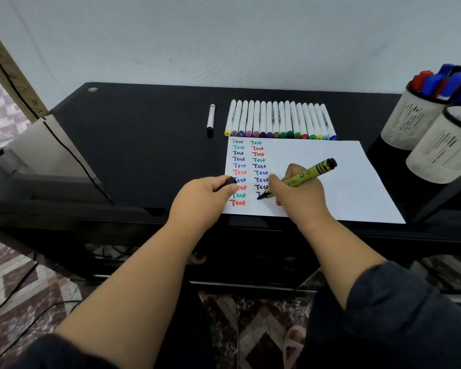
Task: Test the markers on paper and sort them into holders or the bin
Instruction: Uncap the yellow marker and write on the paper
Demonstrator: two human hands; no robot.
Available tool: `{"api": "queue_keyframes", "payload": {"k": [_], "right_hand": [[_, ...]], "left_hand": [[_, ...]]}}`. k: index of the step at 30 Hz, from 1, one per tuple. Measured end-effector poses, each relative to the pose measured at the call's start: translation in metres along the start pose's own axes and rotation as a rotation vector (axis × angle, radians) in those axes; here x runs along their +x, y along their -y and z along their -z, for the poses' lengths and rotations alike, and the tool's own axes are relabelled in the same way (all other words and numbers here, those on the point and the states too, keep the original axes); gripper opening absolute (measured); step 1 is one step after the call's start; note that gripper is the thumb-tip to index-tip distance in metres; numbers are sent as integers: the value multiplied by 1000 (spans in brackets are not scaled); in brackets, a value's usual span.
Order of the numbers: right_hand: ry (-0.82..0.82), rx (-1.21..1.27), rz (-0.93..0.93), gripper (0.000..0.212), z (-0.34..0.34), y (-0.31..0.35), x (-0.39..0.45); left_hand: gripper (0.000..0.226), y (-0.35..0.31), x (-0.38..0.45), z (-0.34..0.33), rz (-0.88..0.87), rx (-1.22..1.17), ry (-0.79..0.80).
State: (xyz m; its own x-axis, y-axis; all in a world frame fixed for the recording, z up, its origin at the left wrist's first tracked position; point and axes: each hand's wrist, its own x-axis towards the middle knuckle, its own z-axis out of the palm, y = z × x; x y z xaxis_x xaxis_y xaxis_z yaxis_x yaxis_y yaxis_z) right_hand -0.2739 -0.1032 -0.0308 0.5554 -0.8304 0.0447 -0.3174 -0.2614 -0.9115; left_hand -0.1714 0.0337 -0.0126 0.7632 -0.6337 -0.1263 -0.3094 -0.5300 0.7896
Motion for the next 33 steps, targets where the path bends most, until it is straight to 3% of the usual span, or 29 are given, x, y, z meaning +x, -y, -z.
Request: {"api": "queue_keyframes", "payload": {"k": [14, 22, 33], "right_hand": [[-10, 59, -34, 38, 2, -2, 1], [-7, 116, 34, 26, 3, 2, 2], [-59, 44, -22, 43, -1, 4, 9]], "left_hand": [[35, 2, -1, -1, 1, -10, 4], [35, 0, -1, -1, 14, -14, 18], [32, 1, -2, -5, -25, -26, -16]]}}
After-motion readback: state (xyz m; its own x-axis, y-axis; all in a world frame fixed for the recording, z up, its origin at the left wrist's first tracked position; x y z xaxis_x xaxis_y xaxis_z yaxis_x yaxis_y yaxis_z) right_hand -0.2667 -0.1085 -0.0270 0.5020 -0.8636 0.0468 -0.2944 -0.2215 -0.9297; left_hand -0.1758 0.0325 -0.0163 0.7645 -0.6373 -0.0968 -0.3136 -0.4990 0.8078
